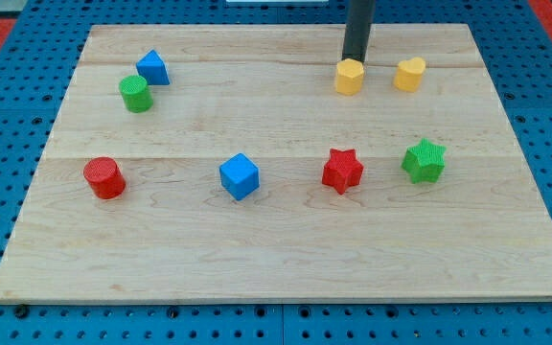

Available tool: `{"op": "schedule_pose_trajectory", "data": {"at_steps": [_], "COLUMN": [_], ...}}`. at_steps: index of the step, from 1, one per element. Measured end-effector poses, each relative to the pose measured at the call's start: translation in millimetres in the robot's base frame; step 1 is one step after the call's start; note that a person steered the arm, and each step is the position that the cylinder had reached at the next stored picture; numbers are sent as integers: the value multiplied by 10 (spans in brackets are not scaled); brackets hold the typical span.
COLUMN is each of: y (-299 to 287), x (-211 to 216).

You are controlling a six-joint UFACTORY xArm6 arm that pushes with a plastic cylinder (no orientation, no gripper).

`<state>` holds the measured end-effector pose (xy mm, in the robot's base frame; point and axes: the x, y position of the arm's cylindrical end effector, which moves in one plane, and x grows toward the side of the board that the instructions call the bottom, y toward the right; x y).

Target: Push the hexagon into the heart

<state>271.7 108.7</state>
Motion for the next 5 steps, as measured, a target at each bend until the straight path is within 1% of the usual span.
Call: {"op": "schedule_pose_trajectory", "data": {"at_steps": [1, 2, 3, 4, 5], "y": [-319, -762, -710, -188, 422], "x": [-279, -140, 214, 314, 314]}}
